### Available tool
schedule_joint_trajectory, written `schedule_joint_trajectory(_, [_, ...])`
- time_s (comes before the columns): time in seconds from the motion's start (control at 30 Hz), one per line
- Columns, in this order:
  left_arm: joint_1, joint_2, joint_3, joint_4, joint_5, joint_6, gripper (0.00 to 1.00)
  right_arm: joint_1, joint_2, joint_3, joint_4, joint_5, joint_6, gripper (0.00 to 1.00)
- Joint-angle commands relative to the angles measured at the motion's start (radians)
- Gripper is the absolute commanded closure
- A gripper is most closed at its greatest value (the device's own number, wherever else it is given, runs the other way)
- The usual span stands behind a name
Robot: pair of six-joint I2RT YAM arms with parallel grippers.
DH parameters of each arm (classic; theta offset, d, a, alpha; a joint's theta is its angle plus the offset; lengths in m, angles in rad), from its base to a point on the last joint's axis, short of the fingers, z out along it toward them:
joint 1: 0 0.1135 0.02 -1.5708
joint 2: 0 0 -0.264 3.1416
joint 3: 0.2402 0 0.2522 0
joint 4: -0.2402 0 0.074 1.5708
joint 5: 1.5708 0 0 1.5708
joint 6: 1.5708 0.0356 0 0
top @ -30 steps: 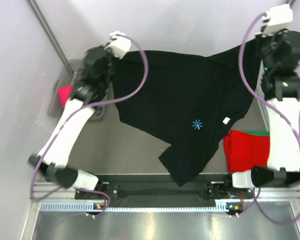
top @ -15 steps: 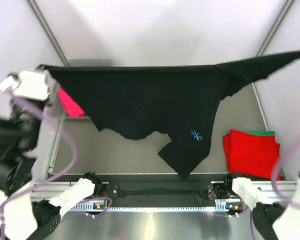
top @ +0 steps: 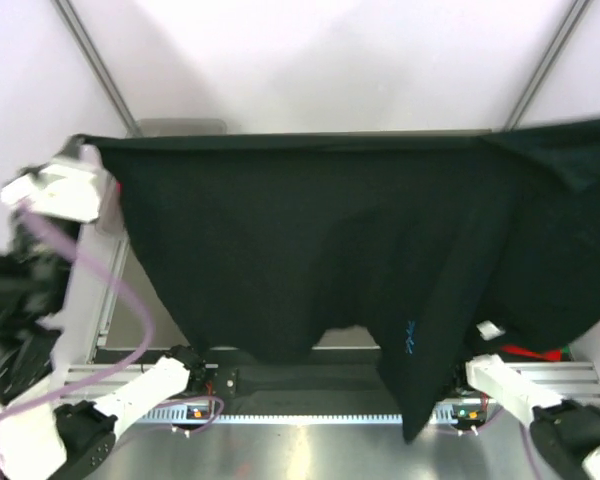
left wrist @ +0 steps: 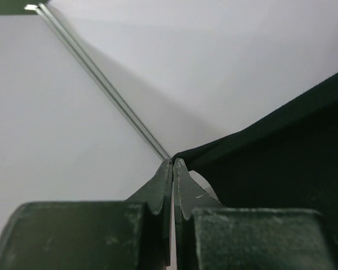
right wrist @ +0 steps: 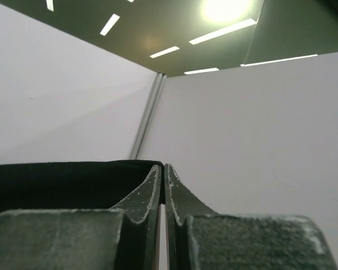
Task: Fold and stack the t-shirts
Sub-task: Flatten the tshirt out
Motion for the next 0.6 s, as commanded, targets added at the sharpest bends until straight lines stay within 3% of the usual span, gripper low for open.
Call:
schedule_joint_trajectory(0.0, [-0.012,0.059,-0.109,0.036,-0.154,0.055,1.00,0.118,0.152,-0.090,0.211,0.273,-0.220,1.00])
schedule_joint_trajectory(0.13, [-0.012,0.068,-0.436,0.149,-0.120,0.058,1.00,0.131,0.209,-0.297,0.320,0.207,-0.279,1.00])
schedule_joint_trajectory(0.3, [0.074,0.178,-0.758,0.311,-0.044,0.048,1.00,-0.039,0.333,-0.627,0.407,0.020,-0.156,1.00])
schedule_joint_trajectory(0.43, [0.256,0.457,-0.767,0.380,0.154,-0.108,1.00,-0.183,0.504,-0.773,0.421,-0.116,0.049,1.00])
schedule_joint_trajectory(0.57, [0.341,0.744,-0.659,0.501,0.227,-0.273,1.00,-0.246,0.723,-0.747,0.424,-0.185,0.235,1.00])
